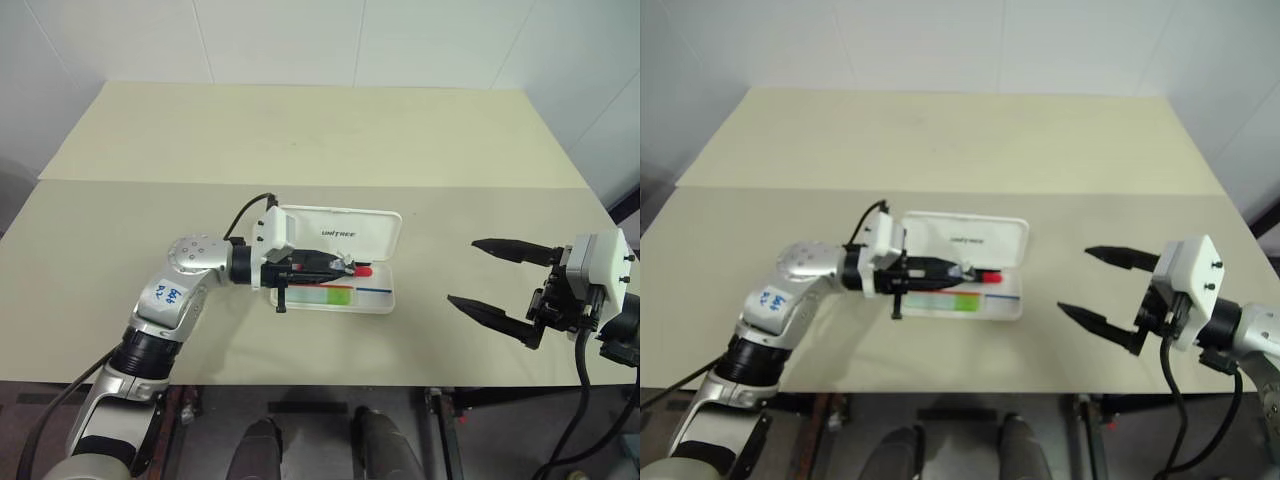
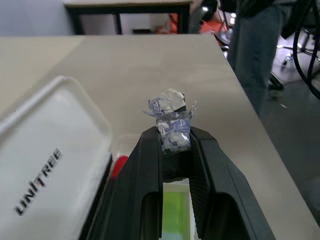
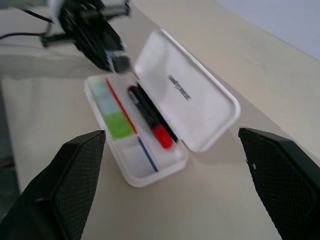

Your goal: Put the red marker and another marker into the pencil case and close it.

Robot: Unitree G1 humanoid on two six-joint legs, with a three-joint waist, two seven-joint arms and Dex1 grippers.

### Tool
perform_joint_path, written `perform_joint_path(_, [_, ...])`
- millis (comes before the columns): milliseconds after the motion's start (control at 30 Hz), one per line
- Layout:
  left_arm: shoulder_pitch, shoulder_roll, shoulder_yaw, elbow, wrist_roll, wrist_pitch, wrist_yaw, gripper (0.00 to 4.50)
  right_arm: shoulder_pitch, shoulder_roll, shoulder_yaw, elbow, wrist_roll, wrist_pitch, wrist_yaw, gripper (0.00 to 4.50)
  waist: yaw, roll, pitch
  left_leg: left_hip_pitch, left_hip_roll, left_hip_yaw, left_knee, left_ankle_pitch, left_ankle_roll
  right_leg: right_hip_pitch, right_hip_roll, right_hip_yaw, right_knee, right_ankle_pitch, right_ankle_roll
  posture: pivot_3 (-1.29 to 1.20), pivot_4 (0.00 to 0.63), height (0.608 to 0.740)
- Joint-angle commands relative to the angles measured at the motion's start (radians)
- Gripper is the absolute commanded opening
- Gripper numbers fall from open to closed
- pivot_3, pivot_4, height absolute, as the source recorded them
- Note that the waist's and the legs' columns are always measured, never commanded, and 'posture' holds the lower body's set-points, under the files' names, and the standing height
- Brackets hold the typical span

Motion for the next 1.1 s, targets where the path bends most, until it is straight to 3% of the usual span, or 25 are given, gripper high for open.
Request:
perform_joint_path(33, [-0.039, -0.026, -0.035, 0.027, 0.040, -0.024, -0.022, 0.30, 0.014, -0.021, -0.040, -0.061, 0.051, 0.020, -0.007, 4.50, 0.000, 0.000, 0.000, 0.000, 0.000, 0.000, 0.000, 0.000, 0.000, 0.000, 0.000, 0.000, 0.000, 0.000, 0.000, 0.00, 0.150, 0.740])
perform_joint_path(667, [-0.081, -0.199, -0.161, 0.184, 0.216, -0.071, 0.008, 0.30, 0.014, -0.005, -0.006, -0.140, 0.090, 0.049, -0.117, 4.50, 0.001, 0.000, 0.000, 0.000, 0.000, 0.000, 0.000, 0.000, 0.000, 0.000, 0.000, 0.000, 0.000, 0.000, 0.000, 0.00, 0.150, 0.740])
perform_joint_path(1100, [-0.115, -0.263, -0.167, 0.294, 0.271, -0.133, 0.009, 0.30, 0.003, -0.001, 0.008, -0.169, 0.100, 0.049, -0.169, 4.50, 0.002, 0.000, 0.000, 0.000, 0.000, 0.000, 0.000, 0.000, 0.000, 0.000, 0.000, 0.000, 0.000, 0.000, 0.000, 0.00, 0.150, 0.740])
